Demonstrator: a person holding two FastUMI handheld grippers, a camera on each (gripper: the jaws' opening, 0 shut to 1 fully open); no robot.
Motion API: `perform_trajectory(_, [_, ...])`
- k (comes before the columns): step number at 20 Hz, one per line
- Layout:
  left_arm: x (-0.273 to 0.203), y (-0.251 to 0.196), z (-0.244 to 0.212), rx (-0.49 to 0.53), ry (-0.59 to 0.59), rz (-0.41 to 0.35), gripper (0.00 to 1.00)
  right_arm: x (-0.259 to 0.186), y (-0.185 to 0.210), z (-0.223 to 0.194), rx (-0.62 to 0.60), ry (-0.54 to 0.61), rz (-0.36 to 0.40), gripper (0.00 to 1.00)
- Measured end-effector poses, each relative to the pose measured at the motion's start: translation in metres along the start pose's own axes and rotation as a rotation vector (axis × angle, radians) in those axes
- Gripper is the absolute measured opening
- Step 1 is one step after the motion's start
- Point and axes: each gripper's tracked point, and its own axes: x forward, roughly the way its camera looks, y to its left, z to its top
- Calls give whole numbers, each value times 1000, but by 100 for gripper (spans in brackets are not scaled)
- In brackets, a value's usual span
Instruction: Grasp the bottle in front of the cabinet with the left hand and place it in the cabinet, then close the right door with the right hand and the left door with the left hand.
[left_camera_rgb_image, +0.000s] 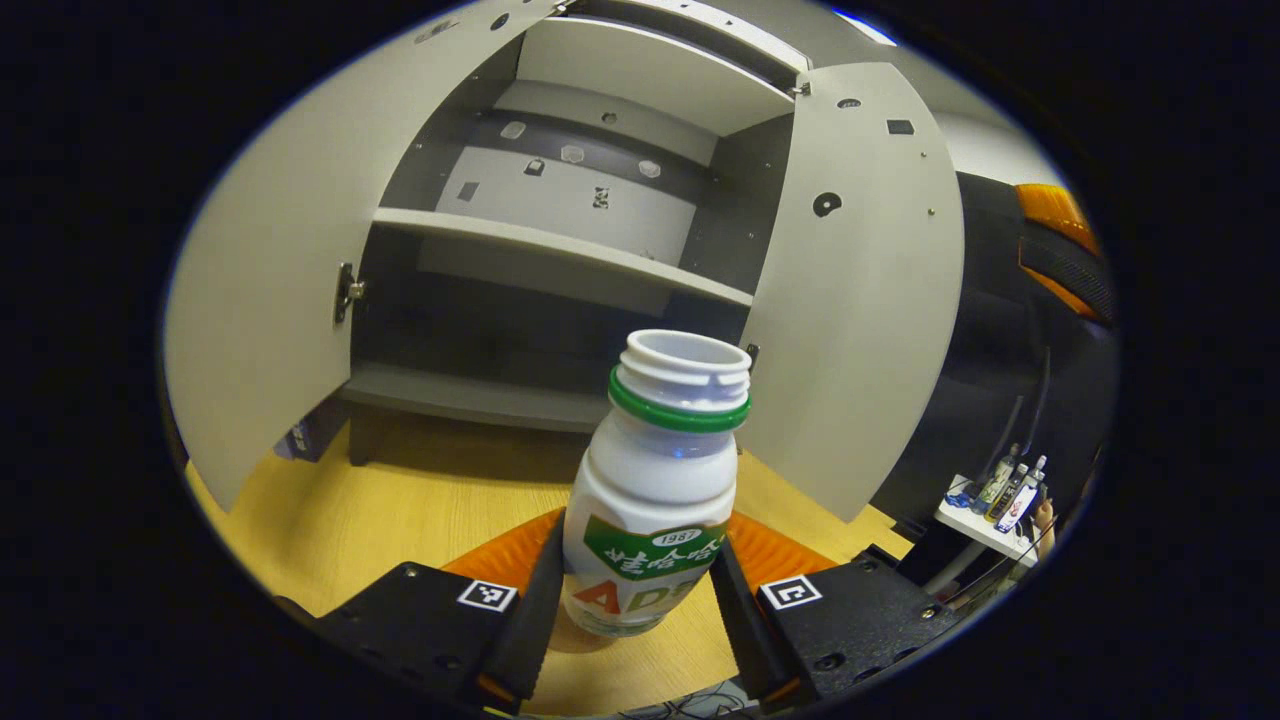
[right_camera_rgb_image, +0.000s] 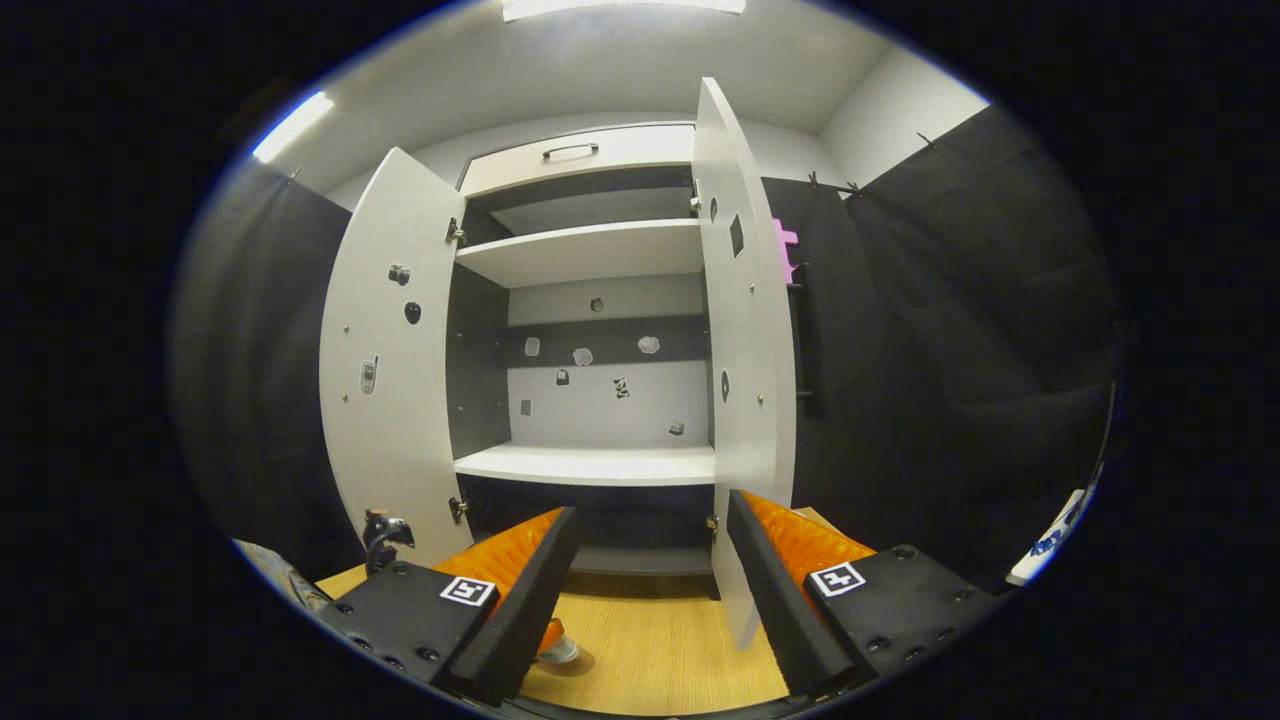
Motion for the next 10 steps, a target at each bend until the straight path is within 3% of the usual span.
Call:
perform_trajectory(1, [-4, -3, 15, 18, -12, -1, 75, 1, -1, 0, 1, -3, 3, 98])
perform_trajectory(2, [-5, -8, 31, 29, -15, -2, 75, 2, -2, -1, 1, -5, 2, 89])
perform_trajectory(3, [-9, -13, 48, 32, -28, -7, 75, 4, -5, -3, 0, -4, -2, 89])
perform_trajectory(4, [-10, -19, 67, 31, -50, -17, 75, 5, -6, -4, 3, -2, -5, 89])
perform_trajectory(5, [-12, -23, 88, 30, -74, -27, 75, 5, -7, -6, 10, -1, -5, 98])
perform_trajectory(6, [-13, -27, 108, 36, -101, -37, 74, 4, -8, -6, 17, -1, -7, 98])
perform_trajectory(7, [-15, -30, 128, 49, -126, -44, 74, 4, -10, -6, 21, -3, -12, 89])
perform_trajectory(9, [-14, -34, 166, 80, -170, -39, 74, 2, -16, -6, 23, -4, -30, 89])
perform_trajectory(10, [-13, -38, 183, 98, -187, -42, 74, 0, -20, -6, 22, -6, -43, 98])
